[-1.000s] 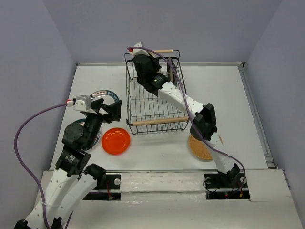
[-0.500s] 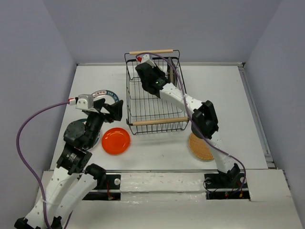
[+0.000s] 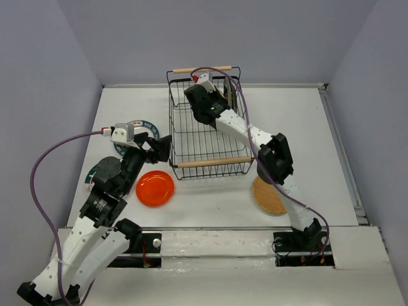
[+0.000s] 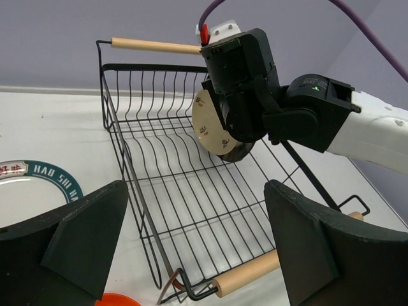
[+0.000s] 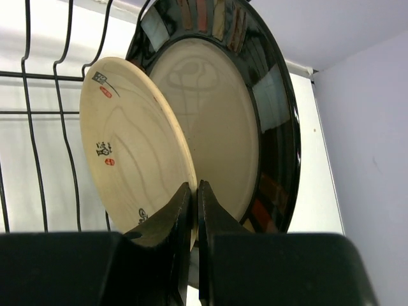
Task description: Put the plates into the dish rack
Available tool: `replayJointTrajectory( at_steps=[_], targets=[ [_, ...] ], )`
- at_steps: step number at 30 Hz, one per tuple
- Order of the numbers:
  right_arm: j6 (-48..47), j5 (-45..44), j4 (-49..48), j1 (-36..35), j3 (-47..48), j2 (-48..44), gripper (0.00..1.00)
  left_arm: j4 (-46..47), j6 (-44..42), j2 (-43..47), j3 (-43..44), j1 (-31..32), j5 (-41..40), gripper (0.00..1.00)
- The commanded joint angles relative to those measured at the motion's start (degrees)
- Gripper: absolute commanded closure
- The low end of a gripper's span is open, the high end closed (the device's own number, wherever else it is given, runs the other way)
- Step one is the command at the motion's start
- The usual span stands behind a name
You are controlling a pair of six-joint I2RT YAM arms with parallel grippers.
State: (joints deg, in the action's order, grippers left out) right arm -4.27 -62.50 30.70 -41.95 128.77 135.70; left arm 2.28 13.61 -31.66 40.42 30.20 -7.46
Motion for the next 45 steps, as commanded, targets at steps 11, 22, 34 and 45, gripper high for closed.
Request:
replayJointTrajectory(
  at_steps=[11,22,34,45],
  targets=[
    [3.05,-6.93,0.24,0.12,-0.63,-4.13,0.93,2.37,-0.33,-0.60,1.24,3.11,0.43,0.01],
    [1.29,-8.42,0.24,-0.41,0.07,-2.11,0.93,2.20,-0.60,-0.25,1.32,4.26,-0.18,0.01],
    [-2.40,-9.92,-1.60,-0.41,4.38,4.13,0.93,2.02,-0.95,-0.33,1.32,6.80,-0.89,0.01],
    [3.91,-4.13,-2.57,0.64,2.72,3.87,0.93,1.93,-1.65,0.54,1.32,9.09,-2.82,0.01]
  ],
)
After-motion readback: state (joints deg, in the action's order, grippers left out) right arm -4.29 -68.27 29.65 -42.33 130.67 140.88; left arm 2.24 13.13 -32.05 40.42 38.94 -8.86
